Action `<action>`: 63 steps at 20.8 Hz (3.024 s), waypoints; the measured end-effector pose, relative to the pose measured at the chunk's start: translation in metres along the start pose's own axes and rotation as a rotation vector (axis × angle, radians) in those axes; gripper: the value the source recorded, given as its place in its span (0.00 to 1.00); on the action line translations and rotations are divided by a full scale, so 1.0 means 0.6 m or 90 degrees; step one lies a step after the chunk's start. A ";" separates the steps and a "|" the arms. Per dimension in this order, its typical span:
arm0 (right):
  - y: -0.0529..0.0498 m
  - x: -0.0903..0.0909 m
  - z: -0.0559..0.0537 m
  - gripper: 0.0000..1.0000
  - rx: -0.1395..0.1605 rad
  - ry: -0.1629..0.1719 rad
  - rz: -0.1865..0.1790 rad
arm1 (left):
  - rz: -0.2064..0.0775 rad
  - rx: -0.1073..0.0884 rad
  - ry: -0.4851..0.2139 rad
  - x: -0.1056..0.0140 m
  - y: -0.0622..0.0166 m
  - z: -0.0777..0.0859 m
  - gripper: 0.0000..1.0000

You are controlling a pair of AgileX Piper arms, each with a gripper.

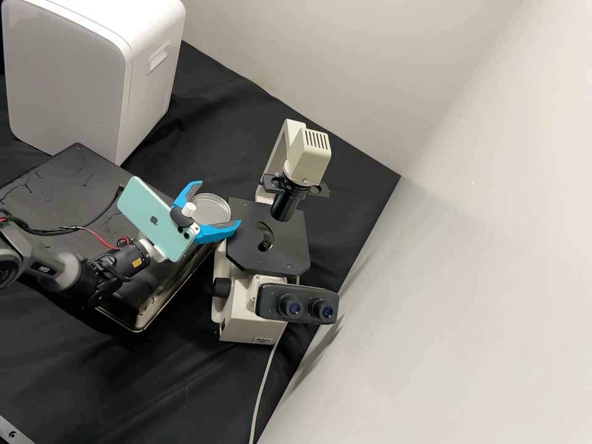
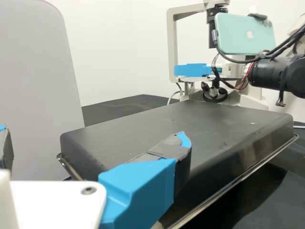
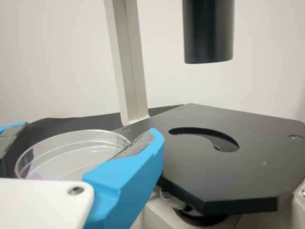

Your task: Place the petri dish on the microscope

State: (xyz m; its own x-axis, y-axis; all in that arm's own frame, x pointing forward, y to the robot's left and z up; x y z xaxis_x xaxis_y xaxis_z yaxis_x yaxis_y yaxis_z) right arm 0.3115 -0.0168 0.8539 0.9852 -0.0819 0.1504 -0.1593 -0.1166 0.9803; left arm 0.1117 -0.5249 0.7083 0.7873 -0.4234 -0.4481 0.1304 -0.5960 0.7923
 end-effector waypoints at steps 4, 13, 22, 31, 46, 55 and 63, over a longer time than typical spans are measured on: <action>0.004 0.005 0.007 0.00 -0.004 -0.007 0.006 | 0.000 0.000 0.000 0.000 0.000 0.000 1.00; 0.041 0.001 0.029 0.00 0.007 -0.034 0.050 | 0.000 0.000 0.000 0.000 0.000 0.000 1.00; 0.052 0.036 0.064 0.00 0.006 -0.057 0.068 | -0.002 0.001 -0.005 0.000 -0.001 0.002 1.00; 0.051 0.074 0.079 0.00 -0.011 -0.054 0.073 | -0.006 0.002 -0.014 -0.001 -0.003 0.006 1.00; 0.048 0.087 0.091 0.00 -0.033 -0.049 0.084 | -0.007 0.010 0.002 0.003 -0.004 -0.003 1.00; 0.049 0.087 0.093 1.00 -0.036 -0.051 0.084 | -0.006 0.015 -0.005 0.004 -0.003 -0.003 1.00; 0.048 0.087 0.094 1.00 -0.055 -0.055 0.080 | -0.006 0.016 -0.006 0.004 -0.003 -0.003 1.00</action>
State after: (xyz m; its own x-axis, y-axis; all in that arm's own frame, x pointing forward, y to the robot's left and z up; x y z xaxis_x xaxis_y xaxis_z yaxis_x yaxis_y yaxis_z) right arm 0.3548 -0.0800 0.8830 0.9480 -0.1761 0.2652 -0.2720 -0.0152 0.9622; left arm 0.1143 -0.5236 0.7064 0.7808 -0.4238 -0.4591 0.1228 -0.6164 0.7778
